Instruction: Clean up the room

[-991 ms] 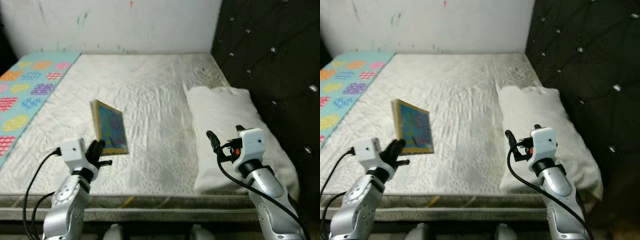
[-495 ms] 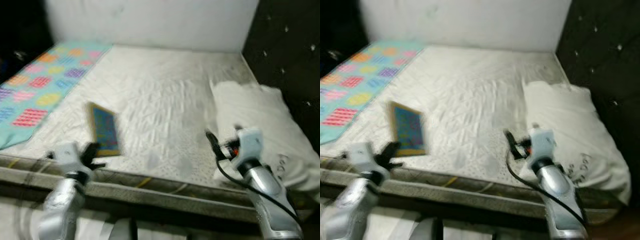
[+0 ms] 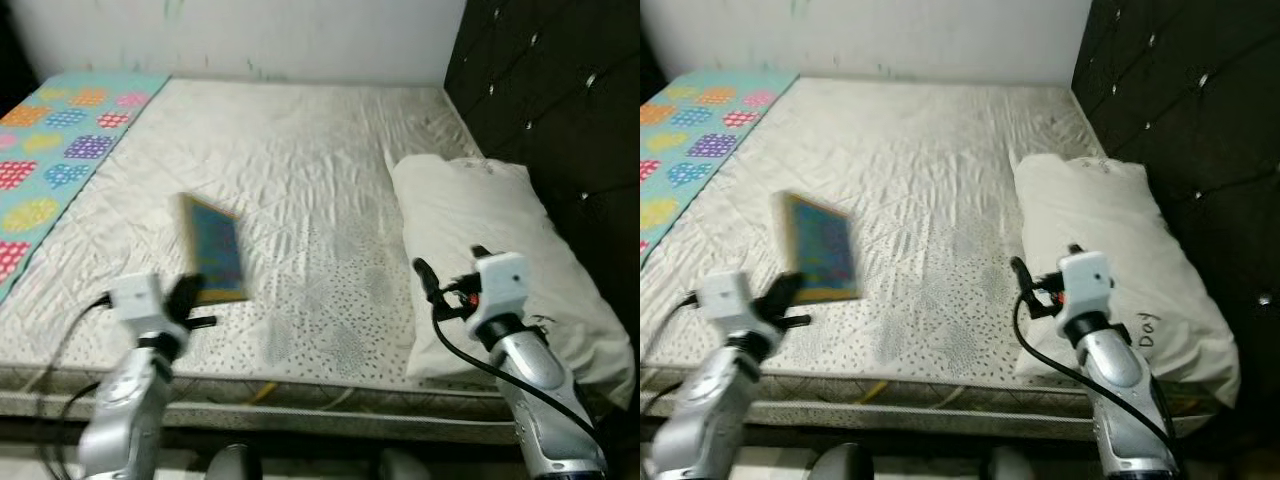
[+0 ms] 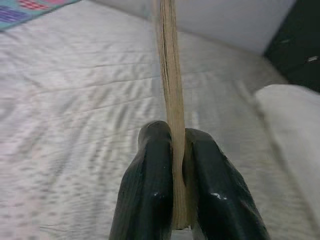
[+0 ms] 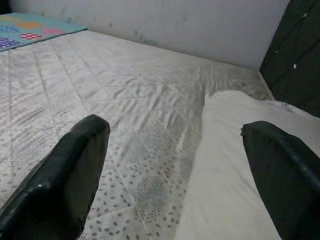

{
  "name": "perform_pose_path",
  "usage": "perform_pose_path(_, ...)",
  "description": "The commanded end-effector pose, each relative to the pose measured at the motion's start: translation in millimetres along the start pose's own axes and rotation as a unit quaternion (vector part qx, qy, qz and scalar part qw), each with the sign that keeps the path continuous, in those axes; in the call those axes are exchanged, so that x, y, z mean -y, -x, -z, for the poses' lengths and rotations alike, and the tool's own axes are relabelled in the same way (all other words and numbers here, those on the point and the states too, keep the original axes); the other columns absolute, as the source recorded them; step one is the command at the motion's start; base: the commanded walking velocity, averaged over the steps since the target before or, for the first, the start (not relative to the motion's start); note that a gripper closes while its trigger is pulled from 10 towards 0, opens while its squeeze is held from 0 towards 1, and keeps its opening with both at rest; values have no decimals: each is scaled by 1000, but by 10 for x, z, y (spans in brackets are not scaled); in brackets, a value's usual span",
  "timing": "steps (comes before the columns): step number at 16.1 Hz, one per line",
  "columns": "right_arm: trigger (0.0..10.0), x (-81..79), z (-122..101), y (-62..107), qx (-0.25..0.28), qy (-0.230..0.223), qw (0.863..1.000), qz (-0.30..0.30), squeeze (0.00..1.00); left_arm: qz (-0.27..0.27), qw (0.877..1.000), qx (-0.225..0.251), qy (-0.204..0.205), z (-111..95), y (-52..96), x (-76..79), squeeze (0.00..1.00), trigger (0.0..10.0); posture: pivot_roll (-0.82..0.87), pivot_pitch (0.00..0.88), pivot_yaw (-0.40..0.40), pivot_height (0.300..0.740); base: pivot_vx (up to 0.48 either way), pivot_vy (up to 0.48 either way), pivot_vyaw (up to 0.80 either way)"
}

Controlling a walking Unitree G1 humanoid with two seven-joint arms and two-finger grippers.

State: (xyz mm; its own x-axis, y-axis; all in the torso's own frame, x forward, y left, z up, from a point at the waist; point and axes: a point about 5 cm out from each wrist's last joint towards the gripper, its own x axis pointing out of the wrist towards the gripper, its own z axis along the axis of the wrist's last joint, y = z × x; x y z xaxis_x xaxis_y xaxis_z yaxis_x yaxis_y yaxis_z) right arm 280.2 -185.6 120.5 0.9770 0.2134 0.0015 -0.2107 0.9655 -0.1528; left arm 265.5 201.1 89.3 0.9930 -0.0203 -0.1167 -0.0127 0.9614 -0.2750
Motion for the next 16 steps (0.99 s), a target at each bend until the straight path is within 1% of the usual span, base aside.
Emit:
perform_pose_path(1,10000,70,15,30,-3,7,1000,12,0,21,1000,6,2,-27,-39,118,0,10000,-209,0,14,655,0,0,0)
perform_pose_path(7,10000,91,27,49,-6,9,1000,17,0,22,1000,1,8,-24,-56,107,0,10000,-211,0,11,655,0,0,0)
perform_pose_path(8,10000,76,27,51,-6,9,1000,11,0,21,1000,1,10,-33,-73,102,0,10000,-212,0,9,650,0,0,0)
perform_pose_path(10,10000,48,27,67,-6,9,1000,6,0,23,1000,2,12,-46,-102,111,0,10000,-212,0,6,620,0,0,0)
perform_pose_path(12,10000,41,48,92,-13,13,1000,5,0,30,999,3,15,-42,-117,118,0,10000,-215,8,0,600,0,0,0)
perform_pose_path(13,10000,41,52,105,-13,10,1000,4,0,33,999,3,18,-39,-131,114,0,10000,-217,11,-1,600,0,0,0)
perform_pose_path(14,10000,48,48,115,-13,13,1000,4,0,35,999,5,25,-54,-152,112,0,10000,-222,13,-2,600,0,0,0)
perform_pose_path(15,10000,82,48,143,-16,19,1000,7,0,40,998,7,50,-86,-203,110,0,10000,-231,23,-8,600,0,0,0)
perform_pose_path(16,10000,107,47,164,-18,21,1000,10,0,48,997,5,60,-100,-234,124,0,10000,-238,36,-14,600,0,0,0)
